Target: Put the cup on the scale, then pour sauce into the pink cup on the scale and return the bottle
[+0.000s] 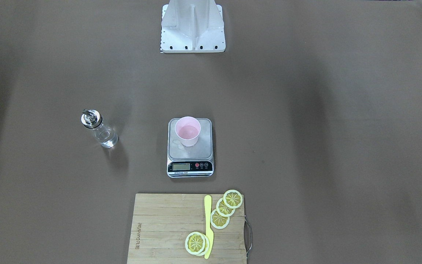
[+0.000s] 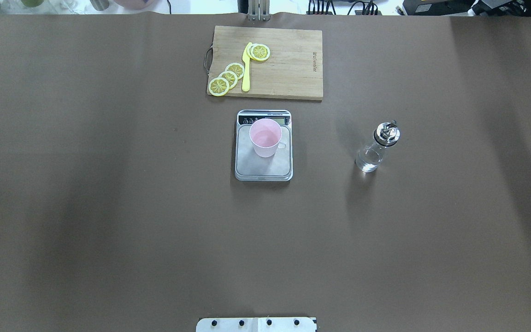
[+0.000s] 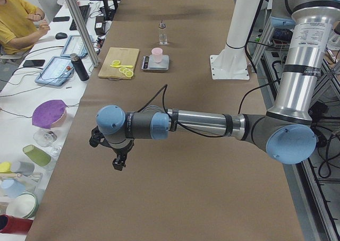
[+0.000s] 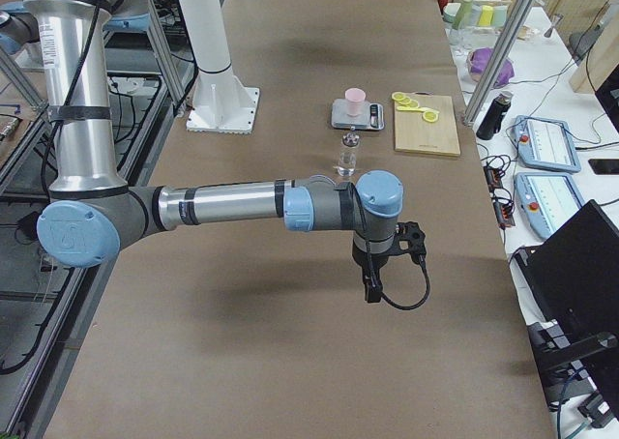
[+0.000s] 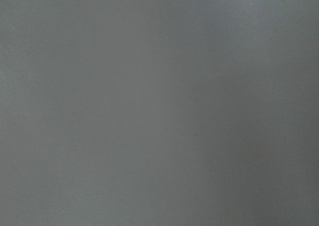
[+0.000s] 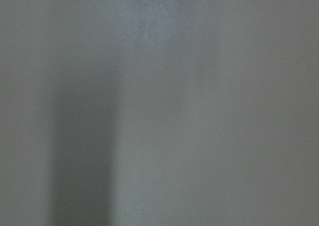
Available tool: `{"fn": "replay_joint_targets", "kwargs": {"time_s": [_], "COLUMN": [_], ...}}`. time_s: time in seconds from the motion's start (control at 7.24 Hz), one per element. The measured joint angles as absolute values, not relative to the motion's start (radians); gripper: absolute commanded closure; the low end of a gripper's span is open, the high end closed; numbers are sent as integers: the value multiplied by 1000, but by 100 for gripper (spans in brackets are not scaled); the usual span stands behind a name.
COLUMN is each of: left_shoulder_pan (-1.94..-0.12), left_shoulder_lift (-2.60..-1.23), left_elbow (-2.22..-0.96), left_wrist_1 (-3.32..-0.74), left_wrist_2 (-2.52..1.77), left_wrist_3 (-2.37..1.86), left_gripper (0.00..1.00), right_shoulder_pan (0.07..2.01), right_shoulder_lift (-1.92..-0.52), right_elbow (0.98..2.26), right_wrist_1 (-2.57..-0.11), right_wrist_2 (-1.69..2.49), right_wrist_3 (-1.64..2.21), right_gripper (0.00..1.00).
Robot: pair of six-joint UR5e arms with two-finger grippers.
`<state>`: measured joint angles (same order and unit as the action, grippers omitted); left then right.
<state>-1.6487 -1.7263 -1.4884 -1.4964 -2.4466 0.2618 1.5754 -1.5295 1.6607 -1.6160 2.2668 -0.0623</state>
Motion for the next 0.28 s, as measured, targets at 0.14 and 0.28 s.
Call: {"fn": "replay_joint_targets", "kwargs": {"time_s": [0.14,0.28], "left_shoulder_pan": [-1648,-1648], "left_shoulder_lift": [-1727,-1725], "left_elbow": [-1486,-1487], "left_wrist_1": [-1498,-1498], "left_wrist_2": [-2432,-2415], "left_wrist_3": [258,254], "left_gripper": [0,0], "right_shoulder_pan": [1575,1575], "right_shoulder_lift": [-1531,-1532], "right_elbow": [1662,1663], "right_wrist_1": [-1615,-1614], "right_wrist_2": [2268,2268], "right_wrist_3": [-63,-63], "right_gripper": [0,0]}}
